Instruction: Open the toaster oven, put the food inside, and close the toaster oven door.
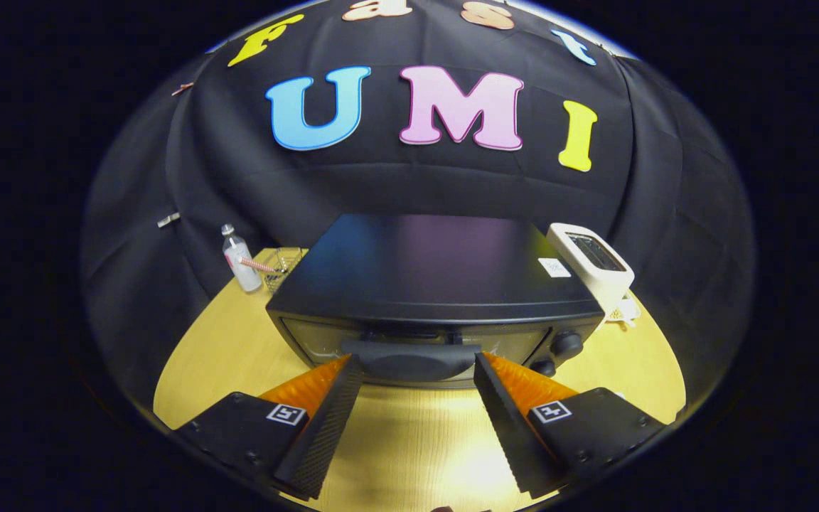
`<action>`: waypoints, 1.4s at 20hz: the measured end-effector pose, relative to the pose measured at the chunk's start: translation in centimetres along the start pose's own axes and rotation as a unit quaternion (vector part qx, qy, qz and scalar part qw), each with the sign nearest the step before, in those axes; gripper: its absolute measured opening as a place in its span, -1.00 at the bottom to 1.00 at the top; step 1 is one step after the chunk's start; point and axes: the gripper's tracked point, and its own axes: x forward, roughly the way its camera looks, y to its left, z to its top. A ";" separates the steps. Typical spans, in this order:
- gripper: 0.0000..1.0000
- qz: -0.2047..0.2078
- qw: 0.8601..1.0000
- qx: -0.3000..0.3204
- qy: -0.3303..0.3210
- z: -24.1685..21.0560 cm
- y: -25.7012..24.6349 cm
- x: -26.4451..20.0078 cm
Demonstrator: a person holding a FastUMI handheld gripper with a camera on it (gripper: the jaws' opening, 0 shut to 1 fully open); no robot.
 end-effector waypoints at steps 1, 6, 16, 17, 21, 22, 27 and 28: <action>0.97 -0.003 1.000 -0.004 -0.008 0.4 -0.5 -0.7; 0.96 -0.005 0.997 -0.009 -0.072 3.9 -2.5 -3.9; 0.96 0.024 0.979 -0.040 -0.200 13.5 -5.3 -8.8; 0.96 0.023 0.976 -0.048 -0.210 14.5 -5.8 -9.2; 0.96 0.031 0.972 -0.040 -0.231 17.4 -7.3 -11.4; 0.96 0.033 0.970 -0.033 -0.238 18.4 -7.8 -12.0; 0.96 0.028 0.963 -0.026 -0.267 20.5 -10.8 -14.2; 0.96 0.027 0.962 -0.023 -0.270 20.7 -11.2 -14.5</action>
